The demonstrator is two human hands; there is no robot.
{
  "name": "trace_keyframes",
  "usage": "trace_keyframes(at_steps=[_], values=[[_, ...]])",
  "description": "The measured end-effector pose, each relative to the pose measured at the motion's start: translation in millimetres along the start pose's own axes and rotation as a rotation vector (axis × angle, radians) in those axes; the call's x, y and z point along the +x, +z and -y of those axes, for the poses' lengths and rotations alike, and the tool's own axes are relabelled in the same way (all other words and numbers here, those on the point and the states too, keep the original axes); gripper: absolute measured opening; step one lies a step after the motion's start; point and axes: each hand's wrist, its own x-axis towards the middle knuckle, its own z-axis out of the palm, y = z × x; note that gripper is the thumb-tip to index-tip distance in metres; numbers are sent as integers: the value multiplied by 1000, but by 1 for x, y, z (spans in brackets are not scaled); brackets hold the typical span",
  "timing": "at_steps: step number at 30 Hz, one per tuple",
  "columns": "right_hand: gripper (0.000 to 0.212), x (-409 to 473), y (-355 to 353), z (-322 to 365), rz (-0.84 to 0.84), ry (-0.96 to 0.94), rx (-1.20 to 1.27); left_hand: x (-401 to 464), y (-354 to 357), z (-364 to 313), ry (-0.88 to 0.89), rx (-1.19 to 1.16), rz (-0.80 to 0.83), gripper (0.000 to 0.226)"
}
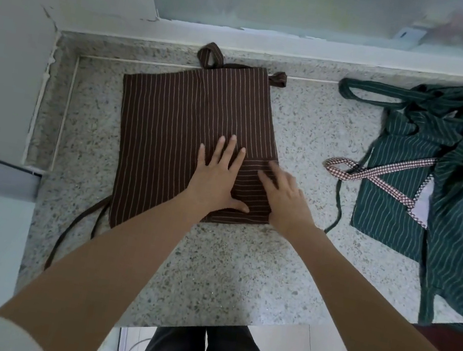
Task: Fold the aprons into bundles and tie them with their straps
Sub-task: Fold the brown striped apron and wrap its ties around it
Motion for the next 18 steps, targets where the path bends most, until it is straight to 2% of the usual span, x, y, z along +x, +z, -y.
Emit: trace_keyframes(at_steps=[2,4,7,14,18], values=[[89,4,3,4,192,-59,102,-21,17,6,50,54,-116,102],[84,7,3,9,295,-2,213,-43,35,21,41,18,-147,85],[68,12,1,14,274,35,261,-65,50,47,54,-6,-132,81],[82,11,11,20,215,85,103,-81,49,52,-77,-91,-48,90],[81,14,4,31,223,152,19,-100,52,62,-177,-253,-128,68]])
